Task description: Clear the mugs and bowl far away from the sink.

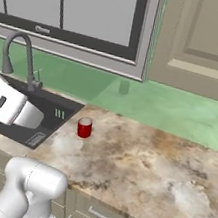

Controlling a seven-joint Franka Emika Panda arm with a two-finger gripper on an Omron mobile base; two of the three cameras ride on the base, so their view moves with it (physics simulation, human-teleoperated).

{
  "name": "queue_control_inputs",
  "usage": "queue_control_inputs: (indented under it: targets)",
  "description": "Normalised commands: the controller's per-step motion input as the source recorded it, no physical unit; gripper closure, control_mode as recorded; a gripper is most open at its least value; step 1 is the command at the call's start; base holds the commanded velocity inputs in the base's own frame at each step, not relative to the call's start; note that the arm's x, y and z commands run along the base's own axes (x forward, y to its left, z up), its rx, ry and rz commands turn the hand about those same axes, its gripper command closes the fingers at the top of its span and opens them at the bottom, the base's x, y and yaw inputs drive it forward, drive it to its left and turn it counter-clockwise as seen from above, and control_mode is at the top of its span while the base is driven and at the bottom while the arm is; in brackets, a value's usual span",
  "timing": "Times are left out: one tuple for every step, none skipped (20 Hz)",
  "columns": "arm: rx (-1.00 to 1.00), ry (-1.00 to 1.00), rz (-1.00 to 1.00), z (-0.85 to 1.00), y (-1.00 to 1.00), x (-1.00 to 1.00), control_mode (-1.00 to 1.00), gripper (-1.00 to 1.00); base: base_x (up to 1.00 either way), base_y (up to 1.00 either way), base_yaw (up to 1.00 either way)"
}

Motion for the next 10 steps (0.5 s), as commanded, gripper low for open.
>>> queue_control_inputs:
  targets:
    - [0.0,0.0,0.0,0.0,0.0,0.0,1.0,-1.0,0.21,-0.15,0.32]
    - [0.0,0.0,0.0,0.0,0.0,0.0,1.0,-1.0,0.24,-0.16,0.35]
    - [0.0,0.0,0.0,0.0,0.0,0.0,1.0,-1.0,0.23,-0.18,0.37]
    - [0.0,0.0,0.0,0.0,0.0,0.0,1.0,-1.0,0.26,-0.16,0.37]
    - [0.0,0.0,0.0,0.0,0.0,0.0,1.0,-1.0,0.27,-0.16,0.38]
    - [0.0,0.0,0.0,0.0,0.0,0.0,1.0,-1.0,0.29,-0.16,0.38]
    - [0.0,0.0,0.0,0.0,0.0,0.0,1.0,-1.0,0.25,-0.16,0.38]
    - [0.0,0.0,0.0,0.0,0.0,0.0,1.0,-1.0,0.21,-0.16,0.37]
    - [0.0,0.0,0.0,0.0,0.0,0.0,1.0,-1.0,0.2,-0.15,0.36]
    - [0.0,0.0,0.0,0.0,0.0,0.0,1.0,-1.0,0.21,-0.14,0.35]
